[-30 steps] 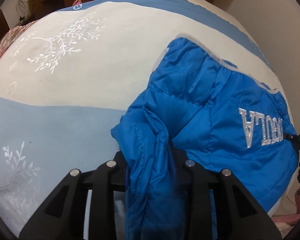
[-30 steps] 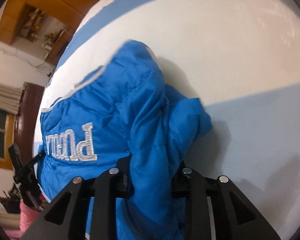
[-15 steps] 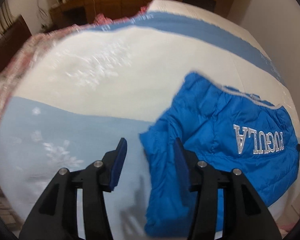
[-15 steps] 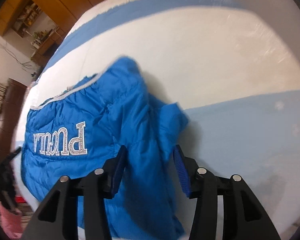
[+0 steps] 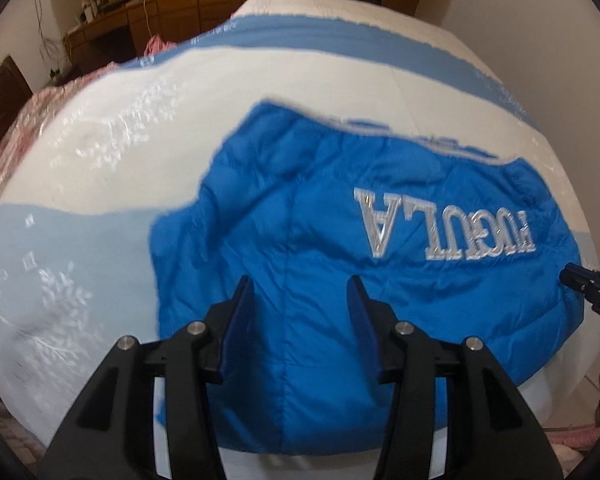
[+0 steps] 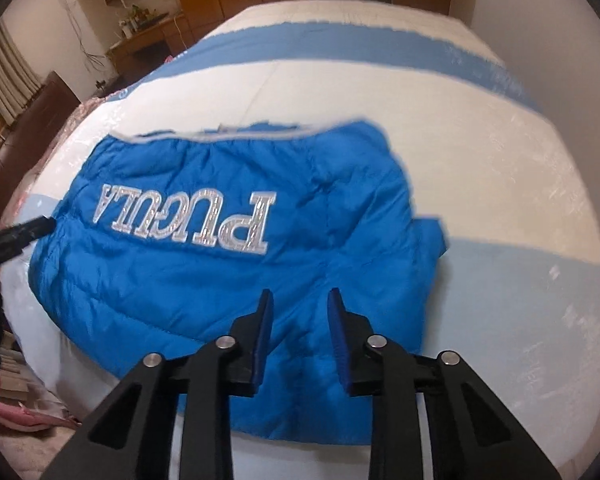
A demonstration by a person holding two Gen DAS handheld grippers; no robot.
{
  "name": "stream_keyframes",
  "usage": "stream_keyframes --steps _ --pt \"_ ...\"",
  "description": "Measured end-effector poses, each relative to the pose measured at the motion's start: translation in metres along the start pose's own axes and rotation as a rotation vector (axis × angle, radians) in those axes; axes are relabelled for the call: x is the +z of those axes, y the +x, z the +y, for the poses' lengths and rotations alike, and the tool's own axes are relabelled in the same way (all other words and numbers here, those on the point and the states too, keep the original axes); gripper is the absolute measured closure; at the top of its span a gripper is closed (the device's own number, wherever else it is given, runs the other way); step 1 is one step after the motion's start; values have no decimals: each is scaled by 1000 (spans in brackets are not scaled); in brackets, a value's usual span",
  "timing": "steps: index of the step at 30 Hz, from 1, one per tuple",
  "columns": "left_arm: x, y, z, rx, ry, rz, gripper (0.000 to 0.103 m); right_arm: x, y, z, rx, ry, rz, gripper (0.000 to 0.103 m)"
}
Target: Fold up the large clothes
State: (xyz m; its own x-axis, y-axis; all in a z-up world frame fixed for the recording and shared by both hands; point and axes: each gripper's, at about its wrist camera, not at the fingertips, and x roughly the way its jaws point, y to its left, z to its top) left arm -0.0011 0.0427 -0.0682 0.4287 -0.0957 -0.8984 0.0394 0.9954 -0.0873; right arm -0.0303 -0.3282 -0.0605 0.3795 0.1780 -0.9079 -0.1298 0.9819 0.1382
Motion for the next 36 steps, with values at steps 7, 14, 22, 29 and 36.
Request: stream_keyframes --steps 7,14,22,29,36 --pt "-12 22 -2 54 -12 17 54 -12 25 -11 -9 61 -1 81" --pt "-19 28 -7 82 2 -7 53 -24 33 -6 -47 52 -70 81" --pt "-21 23 -8 89 -11 -7 54 -20 31 -12 -12 98 -50 82" --pt "-22 0 -6 82 -28 3 43 -10 9 -16 35 119 -29 79" --pt "-33 -22 5 151 -48 12 32 -8 -11 -17 11 83 -51 79"
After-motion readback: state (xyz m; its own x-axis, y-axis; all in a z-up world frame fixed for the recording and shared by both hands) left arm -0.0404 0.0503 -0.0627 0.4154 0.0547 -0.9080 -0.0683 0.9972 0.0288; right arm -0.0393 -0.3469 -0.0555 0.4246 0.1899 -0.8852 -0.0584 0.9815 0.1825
